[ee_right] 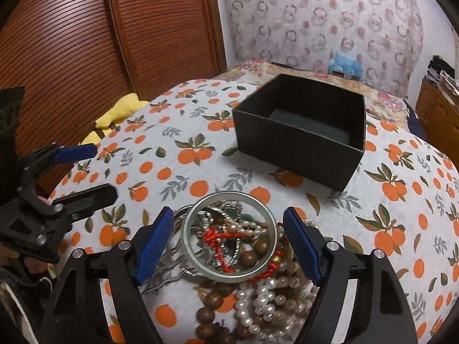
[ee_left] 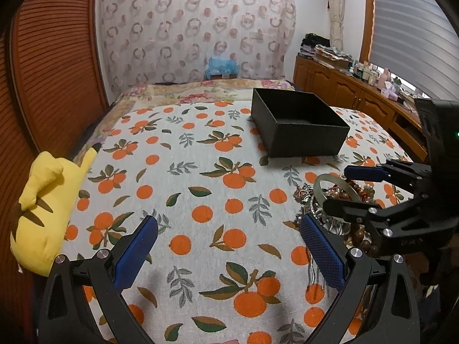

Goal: Organize jewelry
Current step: 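Close the right tool on the green jade bangle in the pile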

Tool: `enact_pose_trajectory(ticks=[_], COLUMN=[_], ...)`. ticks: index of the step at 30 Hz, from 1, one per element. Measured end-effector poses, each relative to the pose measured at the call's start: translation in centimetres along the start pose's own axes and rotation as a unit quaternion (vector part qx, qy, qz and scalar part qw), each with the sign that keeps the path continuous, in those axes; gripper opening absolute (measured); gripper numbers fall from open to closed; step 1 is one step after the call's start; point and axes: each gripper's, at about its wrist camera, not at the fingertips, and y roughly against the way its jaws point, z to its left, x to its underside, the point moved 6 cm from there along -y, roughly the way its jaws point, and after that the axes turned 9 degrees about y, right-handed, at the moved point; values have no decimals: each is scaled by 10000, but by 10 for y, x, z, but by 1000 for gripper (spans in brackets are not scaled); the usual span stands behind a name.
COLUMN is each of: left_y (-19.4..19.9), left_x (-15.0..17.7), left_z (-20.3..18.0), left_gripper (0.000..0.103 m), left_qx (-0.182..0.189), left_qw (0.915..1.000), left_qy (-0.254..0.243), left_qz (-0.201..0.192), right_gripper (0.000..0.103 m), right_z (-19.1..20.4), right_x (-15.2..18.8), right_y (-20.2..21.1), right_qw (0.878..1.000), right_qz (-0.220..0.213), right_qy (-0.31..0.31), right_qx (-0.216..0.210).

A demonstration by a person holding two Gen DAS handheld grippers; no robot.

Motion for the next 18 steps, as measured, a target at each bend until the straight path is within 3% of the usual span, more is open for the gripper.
enact_pose_trajectory(ticks=[5,8,11,18], left_y=[-6,-10,-13,-16], left_x=[5,8,9,10], left_z=[-2,-3,-3,-11], left_gripper=[96,96,96,96], left_qx=[61,72,83,268], left_qw=[9999,9998,9997,9992], left_qy=[-7,-6,-7,-44], left_qz=[130,187,226,281], right_gripper=[82,74,74,74], right_z=[0,2,3,-11], right_x=[2,3,5,2], right_y=[-7,-8,-5,30], right_qw=[9998,9997,9996,9995], right_qz=[140,167,146,-295], right_qy=[103,189,252,59], right_qx=[27,-32,-61,100])
